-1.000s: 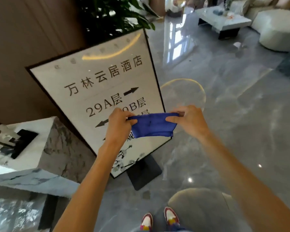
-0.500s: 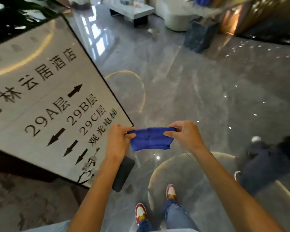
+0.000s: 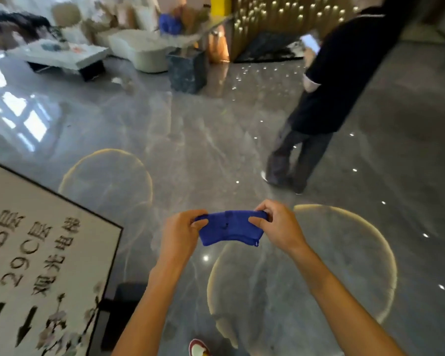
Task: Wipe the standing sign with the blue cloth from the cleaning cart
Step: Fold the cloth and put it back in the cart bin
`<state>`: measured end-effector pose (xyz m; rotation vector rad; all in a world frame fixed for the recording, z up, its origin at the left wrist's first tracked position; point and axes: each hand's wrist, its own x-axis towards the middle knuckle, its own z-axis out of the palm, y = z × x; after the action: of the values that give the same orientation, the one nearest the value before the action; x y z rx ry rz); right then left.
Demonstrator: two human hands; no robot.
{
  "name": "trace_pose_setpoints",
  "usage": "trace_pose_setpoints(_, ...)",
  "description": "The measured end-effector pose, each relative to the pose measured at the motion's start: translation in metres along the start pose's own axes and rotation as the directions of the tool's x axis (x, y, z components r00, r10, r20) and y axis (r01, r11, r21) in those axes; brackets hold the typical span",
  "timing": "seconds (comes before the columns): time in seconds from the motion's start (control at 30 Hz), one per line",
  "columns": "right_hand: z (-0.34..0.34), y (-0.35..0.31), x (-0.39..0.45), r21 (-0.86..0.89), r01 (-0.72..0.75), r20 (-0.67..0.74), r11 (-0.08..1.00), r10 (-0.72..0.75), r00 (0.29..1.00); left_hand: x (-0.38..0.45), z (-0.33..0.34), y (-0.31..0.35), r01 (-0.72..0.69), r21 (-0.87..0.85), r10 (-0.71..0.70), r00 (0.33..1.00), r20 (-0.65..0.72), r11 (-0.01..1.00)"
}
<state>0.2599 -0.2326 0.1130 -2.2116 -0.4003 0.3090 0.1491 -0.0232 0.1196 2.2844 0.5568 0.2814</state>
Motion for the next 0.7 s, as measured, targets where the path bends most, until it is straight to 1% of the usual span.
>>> trace_pose_setpoints(0.1,-0.041,0.031,-0.025,0.012,-0.055,-0.091,0.998,0.056,0.994,-0.005,0.034,0.036,-0.063,0.017,0.061,0.995,0.073,0.998)
trace_pose_setpoints(0.2,-0.081,0.065,-0.053,0.036,-0.122,-0.149,0.992,0.126,0.981,-0.019,0.069,0.073,-0.123,0.037,0.116,0.982,0.148,0.992)
trace_pose_setpoints(0.43,-0.164,0.142,-0.128,0.085,-0.237,-0.279,0.968,0.251,0.927,-0.063,0.151,0.155,-0.245,0.015,0.232,0.932,0.278,0.969)
trace_pose_setpoints(0.57,-0.203,0.185,-0.182,0.121,-0.284,-0.379,0.951,0.309,0.872,-0.088,0.202,0.200,-0.319,-0.063,0.319,0.870,0.376,0.945)
trace_pose_setpoints(0.7,-0.237,0.219,-0.235,0.178,-0.377,-0.461,0.909,0.415,0.784,-0.117,0.249,0.242,-0.393,-0.146,0.414,0.788,0.455,0.908)
